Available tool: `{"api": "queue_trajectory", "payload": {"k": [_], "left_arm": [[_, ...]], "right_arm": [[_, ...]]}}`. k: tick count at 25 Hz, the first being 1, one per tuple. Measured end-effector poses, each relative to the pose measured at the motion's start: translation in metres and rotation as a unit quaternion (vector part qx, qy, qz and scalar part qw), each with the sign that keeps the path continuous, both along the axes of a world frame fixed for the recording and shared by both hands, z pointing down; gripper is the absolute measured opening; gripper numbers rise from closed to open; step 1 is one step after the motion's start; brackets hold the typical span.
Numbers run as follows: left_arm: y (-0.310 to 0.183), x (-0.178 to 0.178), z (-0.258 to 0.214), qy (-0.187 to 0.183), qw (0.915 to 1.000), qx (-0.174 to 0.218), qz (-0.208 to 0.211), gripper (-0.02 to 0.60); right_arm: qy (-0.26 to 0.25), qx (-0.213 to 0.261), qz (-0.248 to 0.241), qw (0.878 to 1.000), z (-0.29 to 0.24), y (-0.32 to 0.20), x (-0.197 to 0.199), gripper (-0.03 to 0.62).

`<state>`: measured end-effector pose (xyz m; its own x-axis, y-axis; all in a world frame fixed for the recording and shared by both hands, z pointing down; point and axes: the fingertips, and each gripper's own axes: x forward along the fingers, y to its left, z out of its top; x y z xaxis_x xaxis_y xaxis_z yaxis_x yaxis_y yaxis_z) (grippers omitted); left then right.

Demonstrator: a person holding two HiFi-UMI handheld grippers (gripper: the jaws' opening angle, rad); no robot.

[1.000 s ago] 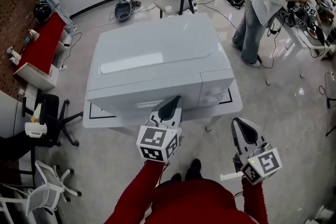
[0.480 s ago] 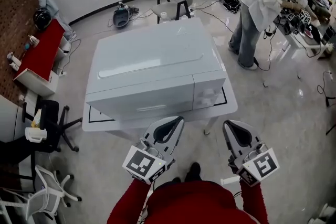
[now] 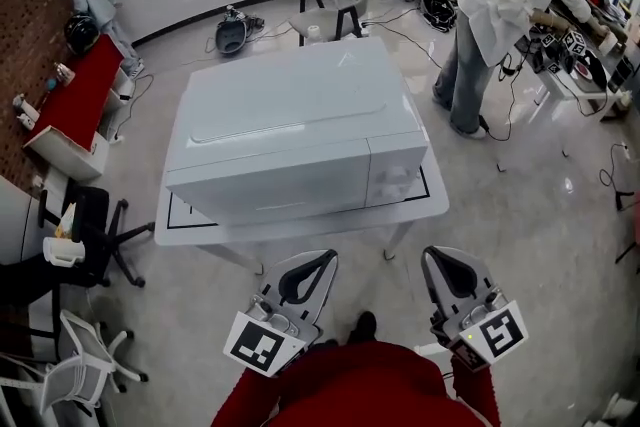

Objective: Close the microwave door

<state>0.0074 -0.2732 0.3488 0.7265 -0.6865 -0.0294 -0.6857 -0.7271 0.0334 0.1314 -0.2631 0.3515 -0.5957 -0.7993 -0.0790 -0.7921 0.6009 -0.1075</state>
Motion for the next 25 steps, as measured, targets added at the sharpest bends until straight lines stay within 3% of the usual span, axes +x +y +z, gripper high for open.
{"api": "queue_trajectory", "payload": {"k": [6, 10, 14, 25], "left_arm": [[-0.002, -0.007, 0.004, -0.016, 0.9998, 0.013, 0.0, 0.006], [-0.001, -0.009, 0.003, 0.005, 1.0, 0.002, -0.006, 0.006], [-0.002, -0.013, 0.008, -0.018, 0.9998, 0.002, -0.004, 0.006], [0.0, -0.012, 0.006, 0.005, 0.9999, -0.009, -0.005, 0.006]], "right_arm": [[0.019, -0.012, 0.01, 1.0, 0.004, 0.0, -0.004, 0.011], [0.02, -0.022, 0.02, 0.999, 0.008, 0.0, -0.004, 0.011], [0.023, -0.036, 0.023, 0.999, 0.013, 0.002, -0.005, 0.012], [0.03, -0.025, 0.027, 0.999, 0.01, 0.001, -0.012, 0.012]]}}
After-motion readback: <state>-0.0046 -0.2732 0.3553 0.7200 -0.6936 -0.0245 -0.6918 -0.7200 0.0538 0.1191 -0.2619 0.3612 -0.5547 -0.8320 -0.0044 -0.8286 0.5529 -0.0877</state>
